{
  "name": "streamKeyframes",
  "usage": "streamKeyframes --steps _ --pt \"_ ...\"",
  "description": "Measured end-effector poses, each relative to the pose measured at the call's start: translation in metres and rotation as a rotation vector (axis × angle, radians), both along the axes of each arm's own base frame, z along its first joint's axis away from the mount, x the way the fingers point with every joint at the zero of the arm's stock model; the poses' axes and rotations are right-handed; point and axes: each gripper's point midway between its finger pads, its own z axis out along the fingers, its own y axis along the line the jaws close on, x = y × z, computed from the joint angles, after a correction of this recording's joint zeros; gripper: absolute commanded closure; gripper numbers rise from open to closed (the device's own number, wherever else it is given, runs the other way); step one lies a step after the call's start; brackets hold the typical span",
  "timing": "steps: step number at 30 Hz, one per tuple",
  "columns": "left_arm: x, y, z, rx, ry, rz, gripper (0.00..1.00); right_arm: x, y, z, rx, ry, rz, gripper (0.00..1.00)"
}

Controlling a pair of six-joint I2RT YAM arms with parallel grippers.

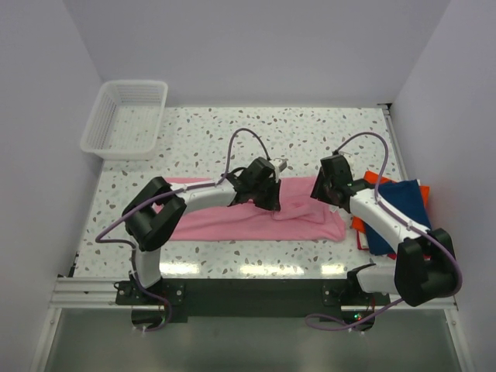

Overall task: Fold and stack the t-shirts
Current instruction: Fold the tshirt

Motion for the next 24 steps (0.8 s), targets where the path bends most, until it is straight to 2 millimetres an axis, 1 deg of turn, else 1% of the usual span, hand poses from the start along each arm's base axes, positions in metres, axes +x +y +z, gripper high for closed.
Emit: streamKeyframes --steps 3,5,11,18,24 --pt "-0.001 0.001 0.000 0.001 0.000 -0.001 0.97 -0.003 -0.002 -0.005 -0.006 0.012 0.000 0.54" --pt "-0.005 0.006 -0.001 0.005 0.002 -0.002 1.00 -0.006 -0.003 -0.008 -0.009 0.019 0.000 0.54" --pt "-0.017 0.017 0.000 0.008 0.006 -0.023 1.00 -0.009 -0.004 -0.012 -0.011 0.029 0.003 0.54" --pt "-0.030 0.025 -0.010 0.022 0.036 -0.045 1.00 -0.010 0.001 -0.017 0.010 0.039 0.020 0.51" --pt "-0.032 0.025 -0.011 0.019 0.043 -0.051 1.00 -0.011 0.007 -0.031 0.024 0.083 0.037 0.51"
